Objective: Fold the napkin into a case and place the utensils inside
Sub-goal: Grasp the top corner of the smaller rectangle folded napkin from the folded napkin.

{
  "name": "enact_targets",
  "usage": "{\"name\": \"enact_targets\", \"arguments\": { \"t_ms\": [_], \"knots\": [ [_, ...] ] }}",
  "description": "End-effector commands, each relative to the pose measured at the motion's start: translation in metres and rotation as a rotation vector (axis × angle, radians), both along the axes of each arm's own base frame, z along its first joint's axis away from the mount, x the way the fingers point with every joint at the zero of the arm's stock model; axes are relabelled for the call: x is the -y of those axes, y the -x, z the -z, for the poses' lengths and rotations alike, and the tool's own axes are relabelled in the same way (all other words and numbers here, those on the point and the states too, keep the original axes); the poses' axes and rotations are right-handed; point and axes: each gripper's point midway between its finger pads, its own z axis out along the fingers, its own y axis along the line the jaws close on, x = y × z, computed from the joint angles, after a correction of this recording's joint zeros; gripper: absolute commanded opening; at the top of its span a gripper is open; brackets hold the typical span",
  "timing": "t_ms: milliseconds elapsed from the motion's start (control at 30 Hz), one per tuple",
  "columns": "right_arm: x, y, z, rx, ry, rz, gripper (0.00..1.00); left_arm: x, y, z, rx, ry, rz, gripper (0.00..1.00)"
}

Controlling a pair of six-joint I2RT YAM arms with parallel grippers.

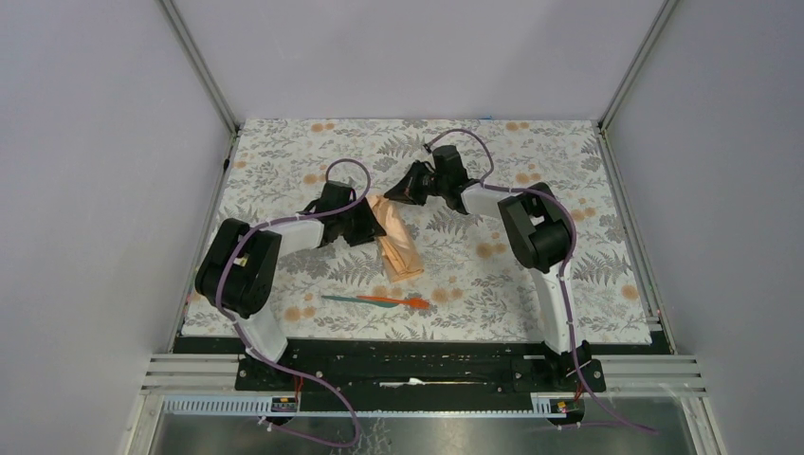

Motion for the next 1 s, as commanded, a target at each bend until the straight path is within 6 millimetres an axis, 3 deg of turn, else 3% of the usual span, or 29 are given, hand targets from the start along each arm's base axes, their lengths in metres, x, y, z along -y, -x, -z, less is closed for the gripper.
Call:
{"name": "enact_targets", "arguments": {
  "t_ms": [0, 200, 233, 267, 367, 467, 533, 567, 700, 800, 967],
  "knots": [
    [-0.016, -0.005, -0.026, 0.068, -0.056, 0.026, 0.0, -0.015, 0.021, -0.004, -0.046, -0.053, 0.017, 0.55],
    [-0.022, -0.002, -0.023, 0.061, -0.051, 0.026, 0.0, -0.035, 0.014, -0.038, -0.008, -0.045, -0.017, 0.7],
    [-0.022, -0.002, -0.021, 0.057, -0.05, 0.026, 0.0, -0.04, 0.012, -0.044, -0.004, -0.048, -0.028, 0.8],
    [-0.023, -0.001, -0.019, 0.051, -0.051, 0.026, 0.0, -0.045, 0.009, -0.051, 0.003, -0.053, -0.04, 0.96],
    [-0.024, 0.0, -0.019, 0.047, -0.058, 0.027, 0.0, -0.061, -0.001, -0.065, 0.016, -0.088, -0.072, 0.99],
    [-0.025, 0.001, -0.019, 0.049, -0.062, 0.027, 0.0, -0.068, -0.017, -0.072, 0.023, -0.13, -0.083, 0.89],
    [-0.025, 0.002, -0.02, 0.046, -0.066, 0.027, 0.0, -0.065, -0.034, -0.079, 0.037, -0.135, -0.09, 0.64],
    [-0.025, 0.002, -0.021, 0.047, -0.069, 0.03, 0.0, -0.063, -0.042, -0.079, 0.041, -0.146, -0.094, 0.57],
    [-0.026, 0.003, -0.02, 0.039, -0.072, 0.03, 0.0, -0.054, -0.068, -0.068, 0.051, -0.258, -0.058, 0.48],
    [-0.026, 0.004, -0.019, 0.035, -0.075, 0.028, 0.0, -0.048, -0.08, -0.048, 0.019, -0.362, -0.01, 0.36],
    [-0.026, 0.006, -0.016, 0.026, -0.075, 0.023, 0.0, -0.034, -0.097, -0.041, 0.038, -0.449, 0.038, 0.32]
  ]
}}
